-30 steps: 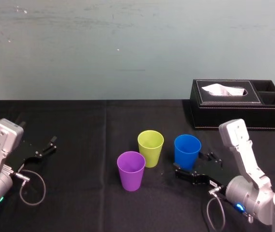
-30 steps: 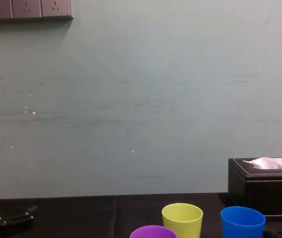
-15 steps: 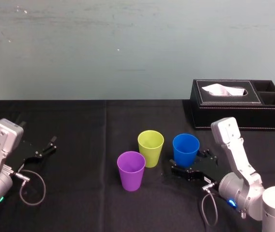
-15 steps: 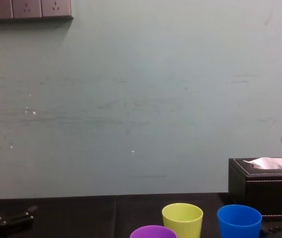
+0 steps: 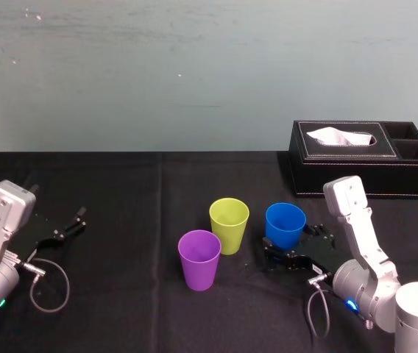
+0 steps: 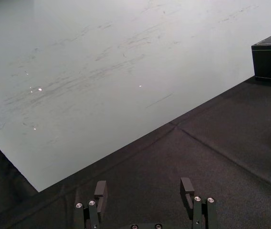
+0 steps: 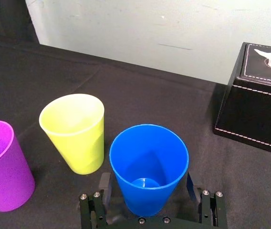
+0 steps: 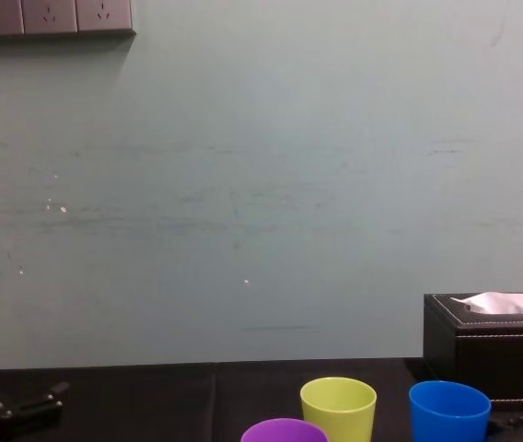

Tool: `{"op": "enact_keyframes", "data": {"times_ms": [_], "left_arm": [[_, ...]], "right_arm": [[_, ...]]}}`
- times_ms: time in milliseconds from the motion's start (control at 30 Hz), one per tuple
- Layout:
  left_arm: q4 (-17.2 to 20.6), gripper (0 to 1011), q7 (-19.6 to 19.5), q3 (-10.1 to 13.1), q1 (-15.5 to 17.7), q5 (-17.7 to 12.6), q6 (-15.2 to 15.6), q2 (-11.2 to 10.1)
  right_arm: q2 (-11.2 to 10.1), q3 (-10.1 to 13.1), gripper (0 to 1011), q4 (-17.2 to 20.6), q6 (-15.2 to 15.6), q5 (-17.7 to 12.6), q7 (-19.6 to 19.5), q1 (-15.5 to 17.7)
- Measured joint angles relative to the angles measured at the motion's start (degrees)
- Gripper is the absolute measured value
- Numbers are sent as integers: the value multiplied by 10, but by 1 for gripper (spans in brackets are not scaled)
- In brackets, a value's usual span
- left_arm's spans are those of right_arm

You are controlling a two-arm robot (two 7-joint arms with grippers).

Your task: Stack the three plastic cups sequentially using one hand.

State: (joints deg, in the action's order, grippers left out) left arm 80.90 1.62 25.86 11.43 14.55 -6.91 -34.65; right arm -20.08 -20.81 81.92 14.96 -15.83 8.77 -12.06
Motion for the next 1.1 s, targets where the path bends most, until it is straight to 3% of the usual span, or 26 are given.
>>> {"op": "enact_keyframes", "data": {"times_ms": [467, 1100], "left_arm": [[0, 1000, 0, 0, 0, 0, 0, 0], [0, 1000, 0, 0, 0, 0, 0, 0]], "right_arm": [[23, 10, 1003, -31, -6, 19, 7, -14], [21, 9, 995, -26, -6, 18, 7, -12]]}}
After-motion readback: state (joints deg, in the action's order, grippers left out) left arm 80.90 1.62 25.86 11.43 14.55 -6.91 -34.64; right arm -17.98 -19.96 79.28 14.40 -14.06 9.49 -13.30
